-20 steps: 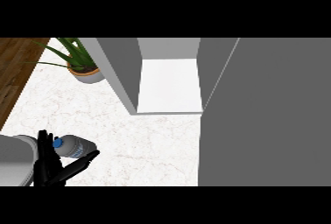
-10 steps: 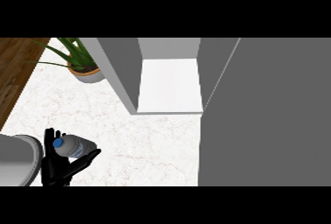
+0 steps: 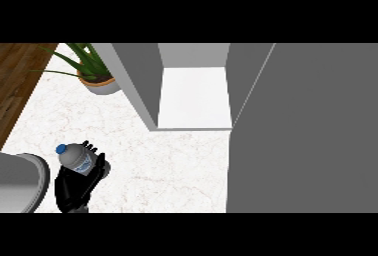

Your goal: Pick up the bottled water, place it into the cabinet and close the cabinet

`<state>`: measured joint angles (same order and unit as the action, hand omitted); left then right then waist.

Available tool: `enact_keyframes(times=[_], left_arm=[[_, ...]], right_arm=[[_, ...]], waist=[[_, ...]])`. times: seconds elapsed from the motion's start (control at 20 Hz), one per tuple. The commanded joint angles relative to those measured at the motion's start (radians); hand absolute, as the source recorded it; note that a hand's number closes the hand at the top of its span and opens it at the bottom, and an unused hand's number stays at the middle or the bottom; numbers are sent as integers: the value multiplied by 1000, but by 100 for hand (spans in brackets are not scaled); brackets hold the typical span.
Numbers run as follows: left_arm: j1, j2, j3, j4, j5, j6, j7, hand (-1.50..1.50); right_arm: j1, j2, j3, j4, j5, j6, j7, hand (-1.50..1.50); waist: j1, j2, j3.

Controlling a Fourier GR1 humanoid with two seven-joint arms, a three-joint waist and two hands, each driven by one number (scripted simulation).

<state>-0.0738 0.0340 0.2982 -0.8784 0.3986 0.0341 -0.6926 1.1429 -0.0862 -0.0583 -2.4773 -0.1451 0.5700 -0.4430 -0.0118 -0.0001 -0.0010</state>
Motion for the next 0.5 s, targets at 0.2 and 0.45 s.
enact_keyframes(times=[0.2,0.45], left_arm=[[-91,31,32,101,31,-44,-30,150],[-126,5,-60,56,-23,-99,-55,150]], right_arm=[[71,-14,-94,-102,-140,65,-18,-150],[52,20,-2,-129,-72,31,25,-150]], waist=[[-8,0,0],[-5,2,-1]])
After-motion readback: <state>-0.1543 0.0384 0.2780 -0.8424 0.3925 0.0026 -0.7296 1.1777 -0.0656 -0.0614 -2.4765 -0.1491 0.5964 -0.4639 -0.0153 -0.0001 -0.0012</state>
